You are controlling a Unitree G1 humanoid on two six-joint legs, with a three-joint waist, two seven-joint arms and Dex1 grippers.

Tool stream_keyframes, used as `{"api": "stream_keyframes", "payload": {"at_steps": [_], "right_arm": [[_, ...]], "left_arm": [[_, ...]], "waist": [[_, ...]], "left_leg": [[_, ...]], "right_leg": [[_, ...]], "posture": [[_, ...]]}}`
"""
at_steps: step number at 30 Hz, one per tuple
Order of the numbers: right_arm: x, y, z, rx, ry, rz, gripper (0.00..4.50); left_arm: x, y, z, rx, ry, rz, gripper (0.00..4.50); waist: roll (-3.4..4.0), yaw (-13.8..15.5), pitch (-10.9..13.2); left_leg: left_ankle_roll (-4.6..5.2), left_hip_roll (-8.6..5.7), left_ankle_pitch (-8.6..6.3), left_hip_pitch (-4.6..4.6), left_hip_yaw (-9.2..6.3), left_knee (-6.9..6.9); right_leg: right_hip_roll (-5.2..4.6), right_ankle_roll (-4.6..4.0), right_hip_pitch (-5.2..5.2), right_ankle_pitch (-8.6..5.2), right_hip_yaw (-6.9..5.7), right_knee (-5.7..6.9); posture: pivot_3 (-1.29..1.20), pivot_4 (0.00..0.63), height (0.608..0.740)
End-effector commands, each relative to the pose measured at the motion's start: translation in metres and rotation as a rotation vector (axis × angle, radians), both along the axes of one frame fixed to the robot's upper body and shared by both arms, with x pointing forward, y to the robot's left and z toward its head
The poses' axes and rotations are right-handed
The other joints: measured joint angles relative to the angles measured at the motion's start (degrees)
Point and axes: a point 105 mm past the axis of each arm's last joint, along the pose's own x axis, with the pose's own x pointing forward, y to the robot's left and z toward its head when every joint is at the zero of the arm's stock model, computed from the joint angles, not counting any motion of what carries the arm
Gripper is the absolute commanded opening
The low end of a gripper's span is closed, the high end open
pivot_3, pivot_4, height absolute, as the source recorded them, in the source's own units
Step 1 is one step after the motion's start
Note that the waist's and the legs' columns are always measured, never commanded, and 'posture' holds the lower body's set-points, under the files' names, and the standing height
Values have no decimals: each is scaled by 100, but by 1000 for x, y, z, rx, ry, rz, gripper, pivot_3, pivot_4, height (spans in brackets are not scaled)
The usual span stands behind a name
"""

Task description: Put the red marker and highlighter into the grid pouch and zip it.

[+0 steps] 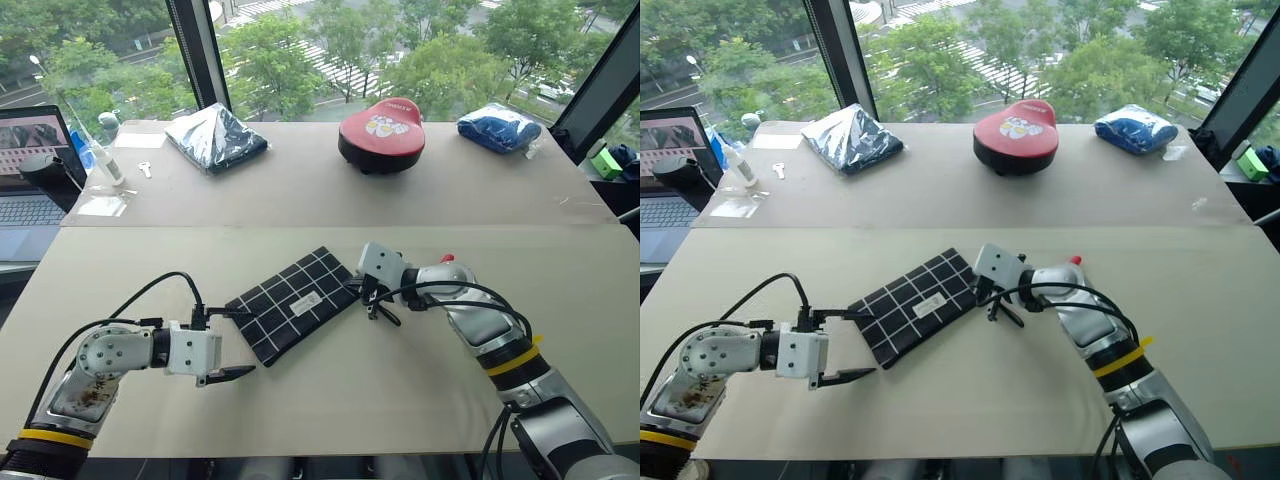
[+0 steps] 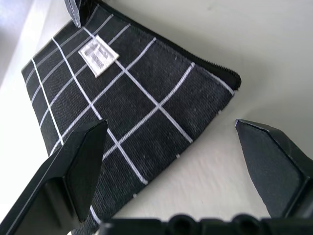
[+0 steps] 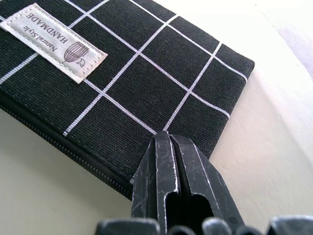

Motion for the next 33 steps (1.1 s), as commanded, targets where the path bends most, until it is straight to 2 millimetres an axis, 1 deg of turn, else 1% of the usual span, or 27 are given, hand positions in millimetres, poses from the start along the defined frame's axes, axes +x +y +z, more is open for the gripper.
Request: {"api": "stream_keyframes", "payload": {"at_steps": [1,4,8,11,13,17,26,30,33], "right_arm": [[3,-8,-1,-4,9,-34,43],[3,-8,-1,1,12,-37,43],[3,-8,0,5,15,-40,43],[3,-9,0,7,16,-39,43],[3,-9,1,7,16,-40,43],[2,-9,1,11,18,-43,43],[2,-10,2,14,21,-46,43],[3,-10,3,16,21,-48,43],[3,-11,2,15,20,-52,0]], "left_arm": [[-8,-9,-12,-2,-15,-49,4500],[-6,-12,-13,-8,-47,-53,4500],[2,-12,-15,19,-121,-56,4500],[10,-15,-15,9,-172,-31,4500],[12,-16,-16,8,-181,-26,4500],[8,-18,-24,19,-177,-38,4500],[17,-25,-23,4,-205,-26,4500],[17,-30,-24,2,-203,-43,4500],[20,-34,-23,-7,-197,-47,3829]], "waist": [[0,1,0],[1,1,-1],[2,15,-2],[4,28,-3],[4,30,-3],[7,29,-5],[8,44,-6],[8,42,-6],[8,43,-6]], "left_leg": [[1,0,-1,0,0,0],[3,-1,-2,2,0,0],[21,-4,-12,7,0,2],[25,-7,-14,12,-1,3],[27,-7,-15,16,0,5],[26,-4,-14,23,-1,4],[27,-4,-15,43,-2,4],[28,-2,-16,61,-5,2],[30,-1,-17,65,-6,2]], "right_leg": [[0,0,0,0,0,1],[-3,0,-1,0,0,6],[-6,0,1,0,-1,14],[-8,0,4,0,0,23],[-9,0,4,0,-1,34],[-9,0,3,-1,-3,48],[-9,0,23,-1,-4,48],[-9,0,43,-2,-8,45],[-9,1,50,-3,-9,43]], "posture": [[0,150,740],[0,150,740],[0,150,740],[0,150,740],[0,150,740],[0,150,740],[0,150,740],[0,150,740],[0,150,740]]}}
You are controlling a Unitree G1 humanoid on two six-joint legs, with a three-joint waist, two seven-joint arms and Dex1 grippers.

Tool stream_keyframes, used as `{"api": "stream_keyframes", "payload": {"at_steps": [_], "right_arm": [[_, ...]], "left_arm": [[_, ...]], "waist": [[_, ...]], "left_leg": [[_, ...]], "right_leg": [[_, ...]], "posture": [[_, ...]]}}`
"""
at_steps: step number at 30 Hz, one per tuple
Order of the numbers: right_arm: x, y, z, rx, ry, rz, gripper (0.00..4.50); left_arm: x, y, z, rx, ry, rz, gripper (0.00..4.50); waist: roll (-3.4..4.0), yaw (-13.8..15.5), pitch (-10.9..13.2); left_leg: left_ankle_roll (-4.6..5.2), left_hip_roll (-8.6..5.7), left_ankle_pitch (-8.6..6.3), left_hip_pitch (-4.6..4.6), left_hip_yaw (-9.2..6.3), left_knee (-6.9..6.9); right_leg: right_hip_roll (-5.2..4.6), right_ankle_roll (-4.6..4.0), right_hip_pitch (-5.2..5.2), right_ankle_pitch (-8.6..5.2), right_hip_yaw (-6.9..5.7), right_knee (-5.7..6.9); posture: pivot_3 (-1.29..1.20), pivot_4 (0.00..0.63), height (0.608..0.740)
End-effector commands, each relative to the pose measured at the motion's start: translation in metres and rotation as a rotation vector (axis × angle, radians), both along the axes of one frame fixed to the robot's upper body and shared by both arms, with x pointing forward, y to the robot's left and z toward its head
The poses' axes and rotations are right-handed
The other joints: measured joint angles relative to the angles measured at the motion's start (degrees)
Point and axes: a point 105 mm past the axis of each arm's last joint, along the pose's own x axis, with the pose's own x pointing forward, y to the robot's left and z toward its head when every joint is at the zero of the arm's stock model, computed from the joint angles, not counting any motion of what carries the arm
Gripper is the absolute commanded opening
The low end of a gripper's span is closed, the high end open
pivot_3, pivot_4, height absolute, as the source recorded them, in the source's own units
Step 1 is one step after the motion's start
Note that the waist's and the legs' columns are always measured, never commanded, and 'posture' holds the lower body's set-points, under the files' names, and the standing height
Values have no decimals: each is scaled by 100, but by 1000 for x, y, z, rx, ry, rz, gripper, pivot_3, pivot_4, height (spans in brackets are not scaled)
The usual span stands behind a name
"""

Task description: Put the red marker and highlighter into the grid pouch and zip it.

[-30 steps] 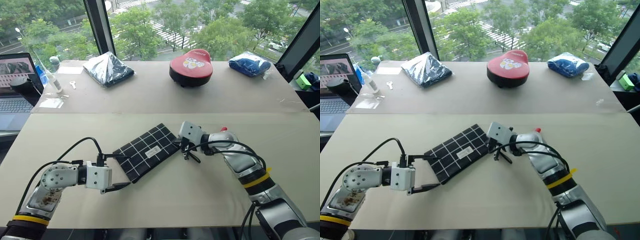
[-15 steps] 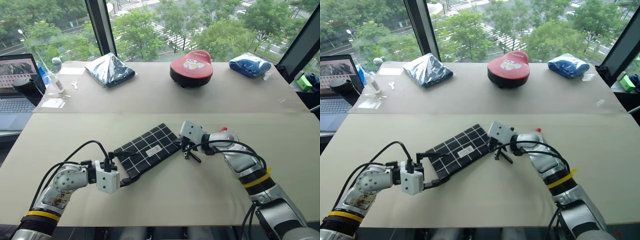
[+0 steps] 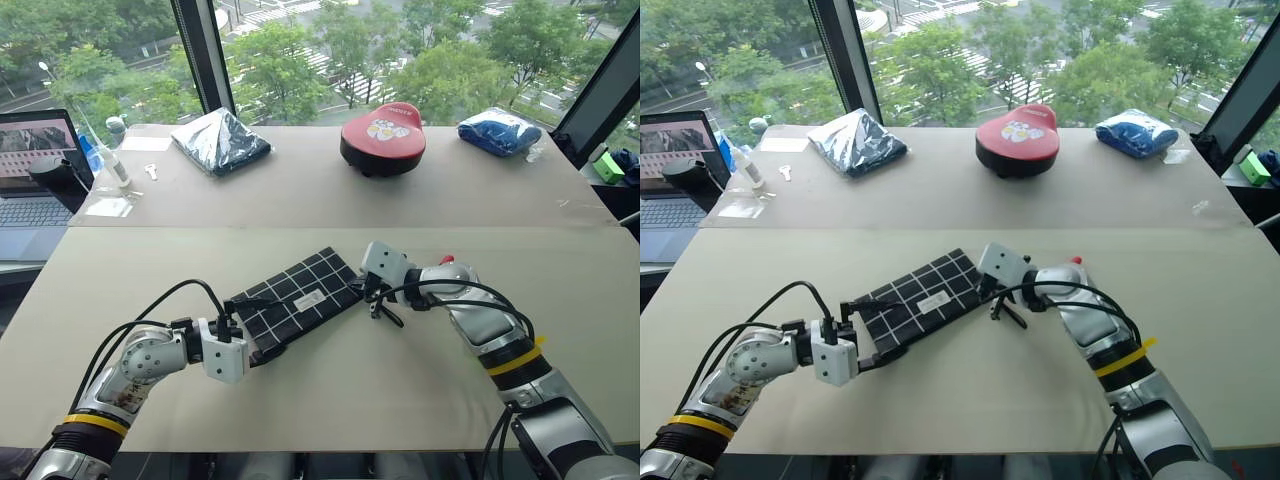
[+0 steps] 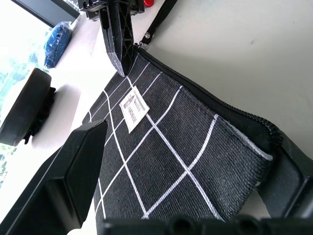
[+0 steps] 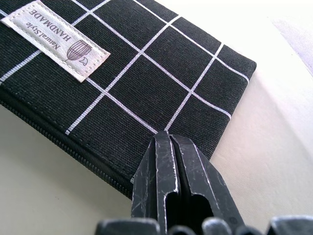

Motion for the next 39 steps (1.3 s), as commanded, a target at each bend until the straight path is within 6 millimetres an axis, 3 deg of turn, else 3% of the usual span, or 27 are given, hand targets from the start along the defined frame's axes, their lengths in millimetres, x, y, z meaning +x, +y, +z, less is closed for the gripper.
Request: {"api": "stream_keyframes", "payload": {"at_steps": [1,10,16,19,23,29,35,39], "right_arm": [[2,-6,5,12,-12,-21,0],[2,-7,4,13,-11,-30,0],[1,-7,4,37,-1,-32,0],[12,-8,17,165,16,-115,0],[36,-25,55,404,35,-311,1245],[21,-41,90,569,171,-280,3142],[-3,-61,99,515,143,-202,3142],[-14,-61,79,404,154,-190,3142]], "left_arm": [[0,-2,-18,54,72,7,3595],[0,1,-19,46,110,9,114],[8,2,-10,-6,100,54,46],[7,5,-11,-4,109,54,46],[11,6,-7,-50,114,89,0],[22,3,11,-227,142,169,0],[29,-5,42,-438,235,191,0],[24,-6,47,-460,305,168,0]], "waist": [[0,-1,0],[5,-24,-2],[6,-28,-2],[6,-32,-2],[11,-35,1],[13,-10,2],[10,-44,4],[9,-62,4]], "left_leg": [[0,0,0,0,-1,0],[0,3,0,1,-3,-3],[0,5,-1,2,-1,-4],[0,5,-1,1,-2,-4],[-1,7,0,-4,-2,-5],[0,7,-1,-12,-5,-9],[-3,5,3,-92,-4,5],[2,6,0,-95,-3,3]], "right_leg": [[0,0,0,0,0,0],[0,0,-1,-1,-2,-1],[0,-1,0,-2,-2,-1],[0,-1,-1,-2,-2,-1],[0,-2,-2,-2,-1,1],[-5,-2,-22,-1,-3,1],[-5,-6,-71,2,-1,11],[-3,-5,-67,1,-2,3]], "posture": [[0,150,740],[0,150,740],[0,150,740],[0,150,740],[0,150,740],[0,150,740],[0,150,740],[0,150,740]]}}
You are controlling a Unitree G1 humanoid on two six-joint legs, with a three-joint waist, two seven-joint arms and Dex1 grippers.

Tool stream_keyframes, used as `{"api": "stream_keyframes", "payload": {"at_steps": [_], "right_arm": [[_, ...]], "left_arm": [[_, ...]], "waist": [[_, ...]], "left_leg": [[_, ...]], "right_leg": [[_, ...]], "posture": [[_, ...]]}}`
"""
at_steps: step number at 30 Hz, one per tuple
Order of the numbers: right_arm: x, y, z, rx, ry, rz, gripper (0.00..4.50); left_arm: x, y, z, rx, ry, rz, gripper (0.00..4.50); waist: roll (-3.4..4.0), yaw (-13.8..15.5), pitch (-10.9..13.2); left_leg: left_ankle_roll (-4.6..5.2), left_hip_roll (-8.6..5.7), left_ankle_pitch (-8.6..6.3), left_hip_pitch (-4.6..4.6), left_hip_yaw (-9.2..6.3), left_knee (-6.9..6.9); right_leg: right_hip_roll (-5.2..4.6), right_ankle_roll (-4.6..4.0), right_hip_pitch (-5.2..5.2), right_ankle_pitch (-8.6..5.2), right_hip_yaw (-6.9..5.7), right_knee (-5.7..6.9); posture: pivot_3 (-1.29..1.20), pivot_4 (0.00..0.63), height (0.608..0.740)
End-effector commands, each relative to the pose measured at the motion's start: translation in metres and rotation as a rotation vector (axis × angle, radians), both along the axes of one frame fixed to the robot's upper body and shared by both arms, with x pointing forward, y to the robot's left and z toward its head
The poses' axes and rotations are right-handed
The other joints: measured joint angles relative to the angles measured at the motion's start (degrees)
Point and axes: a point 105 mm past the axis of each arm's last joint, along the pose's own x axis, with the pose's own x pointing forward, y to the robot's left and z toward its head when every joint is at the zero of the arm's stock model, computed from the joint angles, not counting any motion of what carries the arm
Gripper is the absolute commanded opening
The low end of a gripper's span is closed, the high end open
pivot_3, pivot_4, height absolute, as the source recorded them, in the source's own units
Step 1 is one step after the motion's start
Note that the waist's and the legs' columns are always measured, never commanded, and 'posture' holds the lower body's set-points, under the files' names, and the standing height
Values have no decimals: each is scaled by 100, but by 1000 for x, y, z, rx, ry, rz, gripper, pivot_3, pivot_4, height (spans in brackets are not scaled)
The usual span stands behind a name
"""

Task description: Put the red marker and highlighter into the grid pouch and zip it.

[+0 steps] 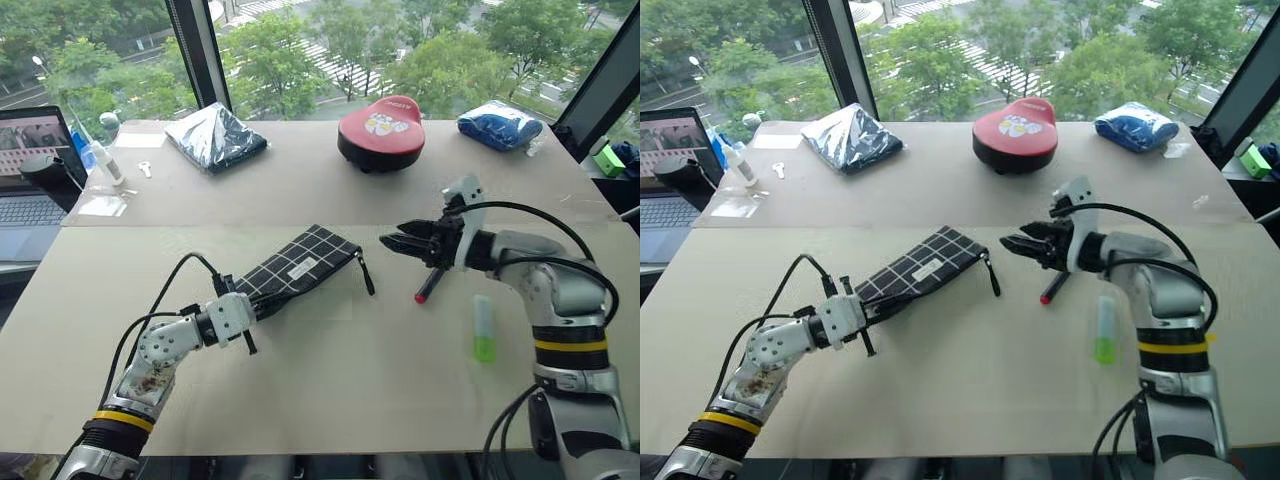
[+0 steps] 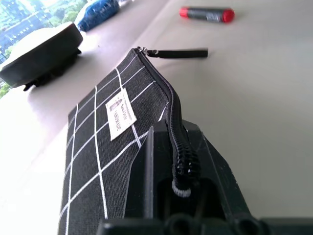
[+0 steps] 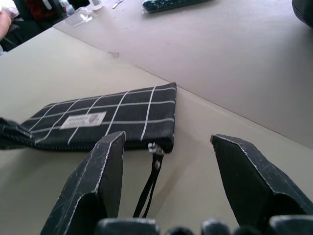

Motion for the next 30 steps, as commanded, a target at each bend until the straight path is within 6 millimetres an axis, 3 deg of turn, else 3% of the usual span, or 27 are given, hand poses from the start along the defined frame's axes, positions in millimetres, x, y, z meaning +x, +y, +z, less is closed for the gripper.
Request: {"api": "stream_keyframes", "payload": {"at_steps": [1,8,15,27,30], "right_arm": [[-9,11,-6,-87,-40,46,3142],[7,22,-25,-109,13,-48,3142],[11,33,-33,-96,38,-55,3142],[39,47,-41,-100,41,-112,3142],[37,49,-37,-85,27,-79,2425]], "left_arm": [[-5,-1,14,-44,22,-38,0],[-4,-5,27,-121,55,-38,0],[-5,-9,29,-134,57,-36,0],[-9,-14,29,-158,61,-40,0],[-8,-12,29,-159,58,-31,0]], "waist": [[-1,-28,1],[-4,-31,2],[-4,6,3],[-4,-8,2],[-4,-10,2]], "left_leg": [[1,0,-1,1,3,0],[-1,1,1,3,4,3],[-3,-5,2,2,5,5],[-12,-4,8,3,6,3],[-11,-5,8,3,6,3]], "right_leg": [[0,0,1,0,2,-3],[2,0,2,-1,2,-1],[1,0,4,0,2,-3],[8,-1,2,0,3,-1],[8,-1,3,0,3,-1]], "posture": [[0,150,740],[0,150,740],[0,150,740],[0,150,740],[0,150,740]]}}
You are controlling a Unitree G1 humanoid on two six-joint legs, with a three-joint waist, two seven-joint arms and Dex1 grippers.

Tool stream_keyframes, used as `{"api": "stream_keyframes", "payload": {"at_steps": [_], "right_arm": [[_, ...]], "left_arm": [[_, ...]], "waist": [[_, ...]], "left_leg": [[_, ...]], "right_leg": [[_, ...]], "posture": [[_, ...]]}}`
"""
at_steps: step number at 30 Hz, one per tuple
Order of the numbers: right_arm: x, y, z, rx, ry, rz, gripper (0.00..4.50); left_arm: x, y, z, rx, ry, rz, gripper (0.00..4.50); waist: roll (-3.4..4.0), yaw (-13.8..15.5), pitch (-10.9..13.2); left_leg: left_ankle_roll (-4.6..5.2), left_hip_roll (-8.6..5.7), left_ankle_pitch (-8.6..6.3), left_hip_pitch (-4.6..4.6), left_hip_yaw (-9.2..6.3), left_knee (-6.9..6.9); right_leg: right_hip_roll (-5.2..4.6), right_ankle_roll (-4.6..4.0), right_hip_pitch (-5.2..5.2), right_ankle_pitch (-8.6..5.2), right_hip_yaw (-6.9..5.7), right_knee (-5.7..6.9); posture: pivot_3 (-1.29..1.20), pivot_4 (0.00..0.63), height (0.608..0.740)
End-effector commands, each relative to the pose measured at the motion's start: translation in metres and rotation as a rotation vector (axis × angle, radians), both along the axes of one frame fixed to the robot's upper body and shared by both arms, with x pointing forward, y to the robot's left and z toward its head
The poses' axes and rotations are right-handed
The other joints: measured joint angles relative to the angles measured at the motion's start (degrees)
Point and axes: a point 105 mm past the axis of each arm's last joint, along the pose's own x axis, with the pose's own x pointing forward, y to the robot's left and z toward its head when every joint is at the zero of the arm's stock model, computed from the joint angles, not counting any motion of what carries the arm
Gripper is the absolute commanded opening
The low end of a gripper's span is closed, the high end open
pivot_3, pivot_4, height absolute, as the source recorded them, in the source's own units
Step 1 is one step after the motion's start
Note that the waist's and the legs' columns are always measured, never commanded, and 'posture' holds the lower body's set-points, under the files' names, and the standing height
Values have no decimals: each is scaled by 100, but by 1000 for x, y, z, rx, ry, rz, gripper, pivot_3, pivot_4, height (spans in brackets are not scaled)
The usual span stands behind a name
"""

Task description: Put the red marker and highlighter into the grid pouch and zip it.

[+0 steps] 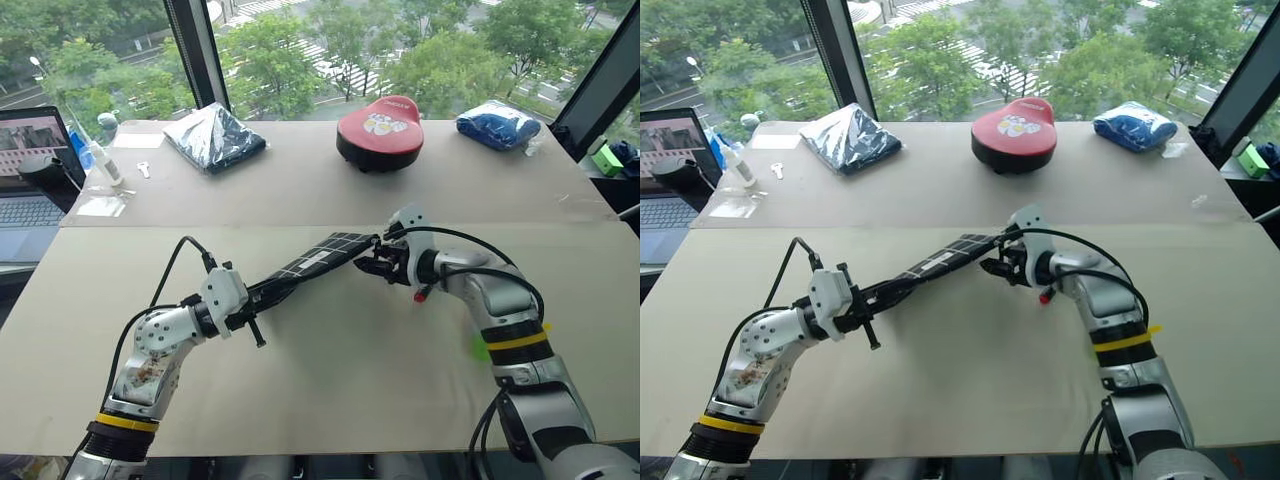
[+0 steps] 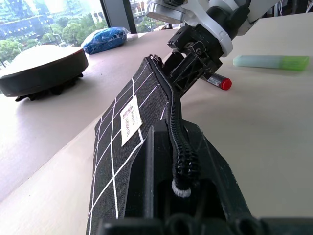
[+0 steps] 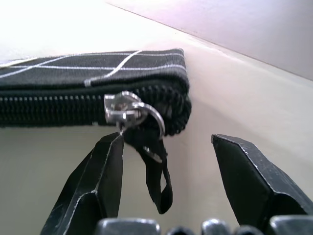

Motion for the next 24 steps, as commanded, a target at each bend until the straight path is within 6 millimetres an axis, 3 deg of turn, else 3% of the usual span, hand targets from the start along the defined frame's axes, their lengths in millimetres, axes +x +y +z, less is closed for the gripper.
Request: {"api": "stream_keyframes", "payload": {"at_steps": [1,7,24], "right_arm": [[-1,5,17,21,-67,48,2065],[-12,14,19,31,-76,136,36],[-64,58,33,27,-90,512,36]], "left_arm": [[0,1,11,-10,-41,13,0],[2,3,12,-5,-49,29,0],[3,-1,12,-16,-49,23,0]], "waist": [[0,-8,0],[0,-17,0],[0,-10,0]], "left_leg": [[0,1,0,0,0,0],[1,2,-1,1,0,0],[2,4,-1,2,-2,0]], "right_leg": [[0,0,0,0,0,0],[2,0,0,0,0,1],[2,0,-1,0,0,1]], "posture": [[0,150,740],[0,150,740],[0,150,740]]}}
